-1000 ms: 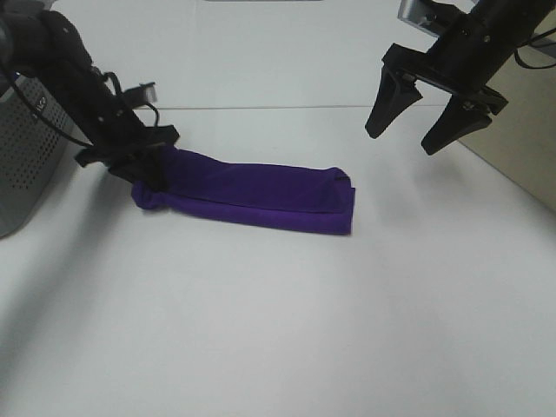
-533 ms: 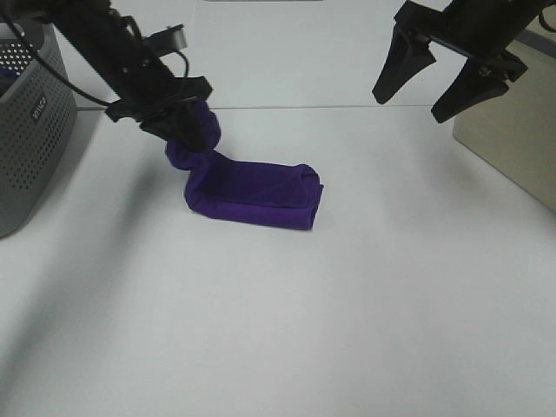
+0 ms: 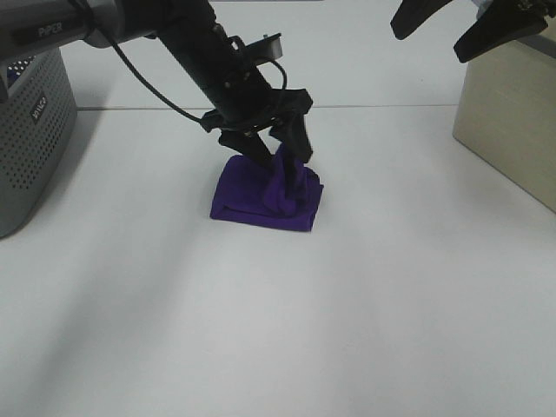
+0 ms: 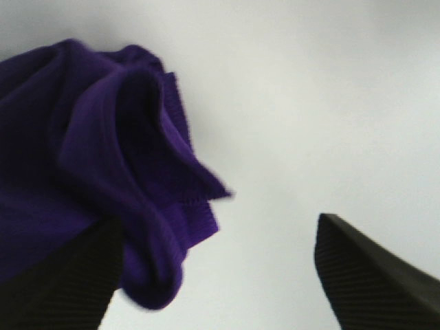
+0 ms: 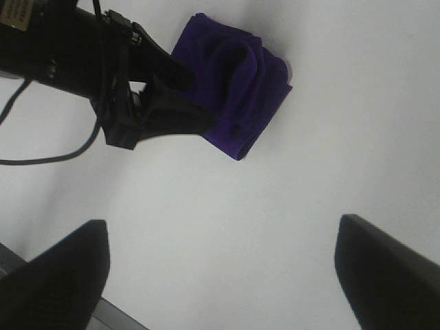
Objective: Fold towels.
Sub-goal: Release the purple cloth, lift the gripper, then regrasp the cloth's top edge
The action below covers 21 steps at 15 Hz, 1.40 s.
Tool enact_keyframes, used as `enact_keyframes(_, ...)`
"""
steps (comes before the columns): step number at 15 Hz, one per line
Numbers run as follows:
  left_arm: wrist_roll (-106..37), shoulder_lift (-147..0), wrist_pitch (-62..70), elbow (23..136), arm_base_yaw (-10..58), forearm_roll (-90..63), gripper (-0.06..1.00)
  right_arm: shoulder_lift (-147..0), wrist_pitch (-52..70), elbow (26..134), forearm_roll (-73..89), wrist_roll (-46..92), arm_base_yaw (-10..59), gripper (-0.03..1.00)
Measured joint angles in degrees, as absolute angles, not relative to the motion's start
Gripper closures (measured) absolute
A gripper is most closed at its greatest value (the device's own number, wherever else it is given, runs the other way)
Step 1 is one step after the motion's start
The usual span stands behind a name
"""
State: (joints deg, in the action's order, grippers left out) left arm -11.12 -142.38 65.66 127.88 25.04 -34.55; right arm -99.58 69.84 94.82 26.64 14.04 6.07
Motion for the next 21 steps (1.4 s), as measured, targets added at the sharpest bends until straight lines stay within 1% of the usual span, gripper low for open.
enact_keyframes(1, -11.29, -142.38, 65.6, 127.88, 25.67, -36.73, 0.16, -99.01, 69.84, 94.82, 26.76, 13.92, 6.07, 0.1)
enact_keyframes(4, -11.69, -141.75, 66.23, 127.88, 26.07, -38.5, 0.14, -97.4, 69.9, 94.82, 26.76, 13.75, 6.07, 0.1)
enact_keyframes(7, -12.55, -140.09, 68.93, 127.88, 24.98, -37.87, 0.14, -96.72, 69.9, 94.82, 26.81, 13.18, 6.07, 0.1)
enact_keyframes(11, -10.66, -139.17, 69.21, 127.94, 23.09, -31.11, 0.15, -96.54, 69.9, 94.82, 27.39, 13.06, 6.07, 0.1)
enact_keyframes(15, -10.03, -141.35, 65.15, 127.94, 22.8, -30.19, 0.15, -96.54, 69.9, 94.82, 27.9, 13.06, 6.07, 0.1)
enact_keyframes(21, -9.63, -144.39, 62.57, 127.94, 22.8, -30.19, 0.16, -96.54, 69.9, 94.82, 28.02, 13.06, 6.07, 0.1)
